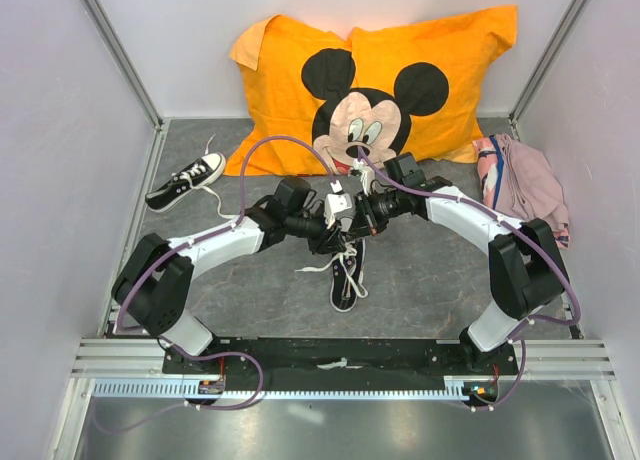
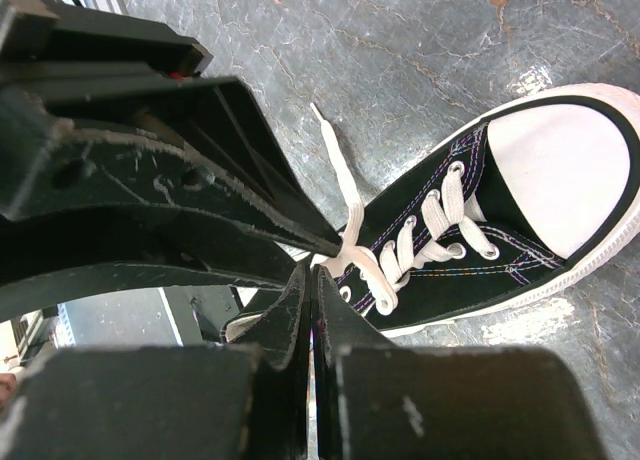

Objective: Tie the shoes

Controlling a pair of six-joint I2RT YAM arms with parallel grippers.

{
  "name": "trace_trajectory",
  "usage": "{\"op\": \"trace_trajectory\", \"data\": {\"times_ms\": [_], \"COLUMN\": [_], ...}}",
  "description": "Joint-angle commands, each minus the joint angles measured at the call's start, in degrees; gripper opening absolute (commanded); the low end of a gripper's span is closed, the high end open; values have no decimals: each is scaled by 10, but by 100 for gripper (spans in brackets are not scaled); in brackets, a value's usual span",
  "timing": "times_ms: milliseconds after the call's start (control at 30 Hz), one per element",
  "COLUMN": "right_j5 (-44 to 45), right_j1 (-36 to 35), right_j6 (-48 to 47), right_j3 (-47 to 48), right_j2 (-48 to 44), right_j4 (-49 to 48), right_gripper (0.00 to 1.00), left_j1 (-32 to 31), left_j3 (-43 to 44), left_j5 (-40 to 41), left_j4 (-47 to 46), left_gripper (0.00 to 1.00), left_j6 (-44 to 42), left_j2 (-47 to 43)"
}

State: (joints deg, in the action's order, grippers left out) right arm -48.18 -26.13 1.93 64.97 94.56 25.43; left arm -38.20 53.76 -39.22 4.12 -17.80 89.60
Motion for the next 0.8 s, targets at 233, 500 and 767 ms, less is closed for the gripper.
{"op": "trace_trajectory", "data": {"times_ms": [233,500,767], "right_j5": [-14,-18,-23], "right_j1": [0,9,33], "right_j6": [-2,-1,-16], "right_j3": [16,17,13], "right_j2": [-10,-13,-25], "right_j4": [-4,0,22], "right_gripper": [0,29,64], "left_j1": [-6,-3,8], "left_j3": [-4,-12,-13], "left_j5": [-28,-49,-56], "left_j4": [-29,-30,-30], "left_gripper": [2,2,2], "left_j6": [18,29,44], "left_j2": [-16,-43,-52]}}
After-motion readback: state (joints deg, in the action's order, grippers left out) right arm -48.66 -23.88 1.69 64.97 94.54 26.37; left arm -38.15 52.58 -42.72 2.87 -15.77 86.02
